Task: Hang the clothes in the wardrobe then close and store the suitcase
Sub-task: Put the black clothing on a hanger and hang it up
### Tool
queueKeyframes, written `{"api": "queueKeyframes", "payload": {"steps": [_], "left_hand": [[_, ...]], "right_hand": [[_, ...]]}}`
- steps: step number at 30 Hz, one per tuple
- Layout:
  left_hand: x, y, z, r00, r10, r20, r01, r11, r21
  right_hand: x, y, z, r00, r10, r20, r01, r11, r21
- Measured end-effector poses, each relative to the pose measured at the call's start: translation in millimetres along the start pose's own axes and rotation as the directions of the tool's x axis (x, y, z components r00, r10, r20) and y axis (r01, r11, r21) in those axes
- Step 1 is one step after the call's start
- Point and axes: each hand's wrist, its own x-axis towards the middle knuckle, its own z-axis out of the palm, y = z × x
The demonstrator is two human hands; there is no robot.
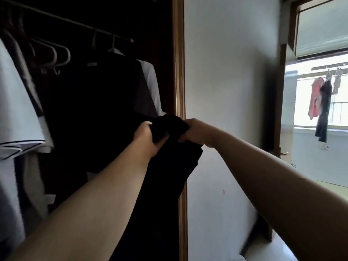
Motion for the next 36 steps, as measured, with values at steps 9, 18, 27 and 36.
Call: {"api": "queueKeyframes", "payload": {"steps": [9, 18, 27, 36], "left_hand": [[12, 101, -74, 0.982, -0.145, 0.122, 0.058, 0.843, 0.534], [52, 159, -122, 0.992, 0.106, -0.071, -0.063, 0.89, 0.451], [64, 225, -142, 0.972, 0.236, 0.026, -0.226, 0.887, 0.402], [72, 258, -131, 0.938, 0.346, -0.032, -0.291, 0.834, 0.468]], "right_hand": [[93, -109, 62, 0.987, -0.151, 0.053, 0.157, 0.981, -0.118], [146, -174, 92, 0.94, -0.109, 0.325, 0.062, 0.986, 0.154], [221, -247, 87, 0.956, -0.195, -0.217, 0.29, 0.731, 0.618], [263, -307, 77, 0.939, -0.306, -0.157, 0.329, 0.666, 0.669]]}}
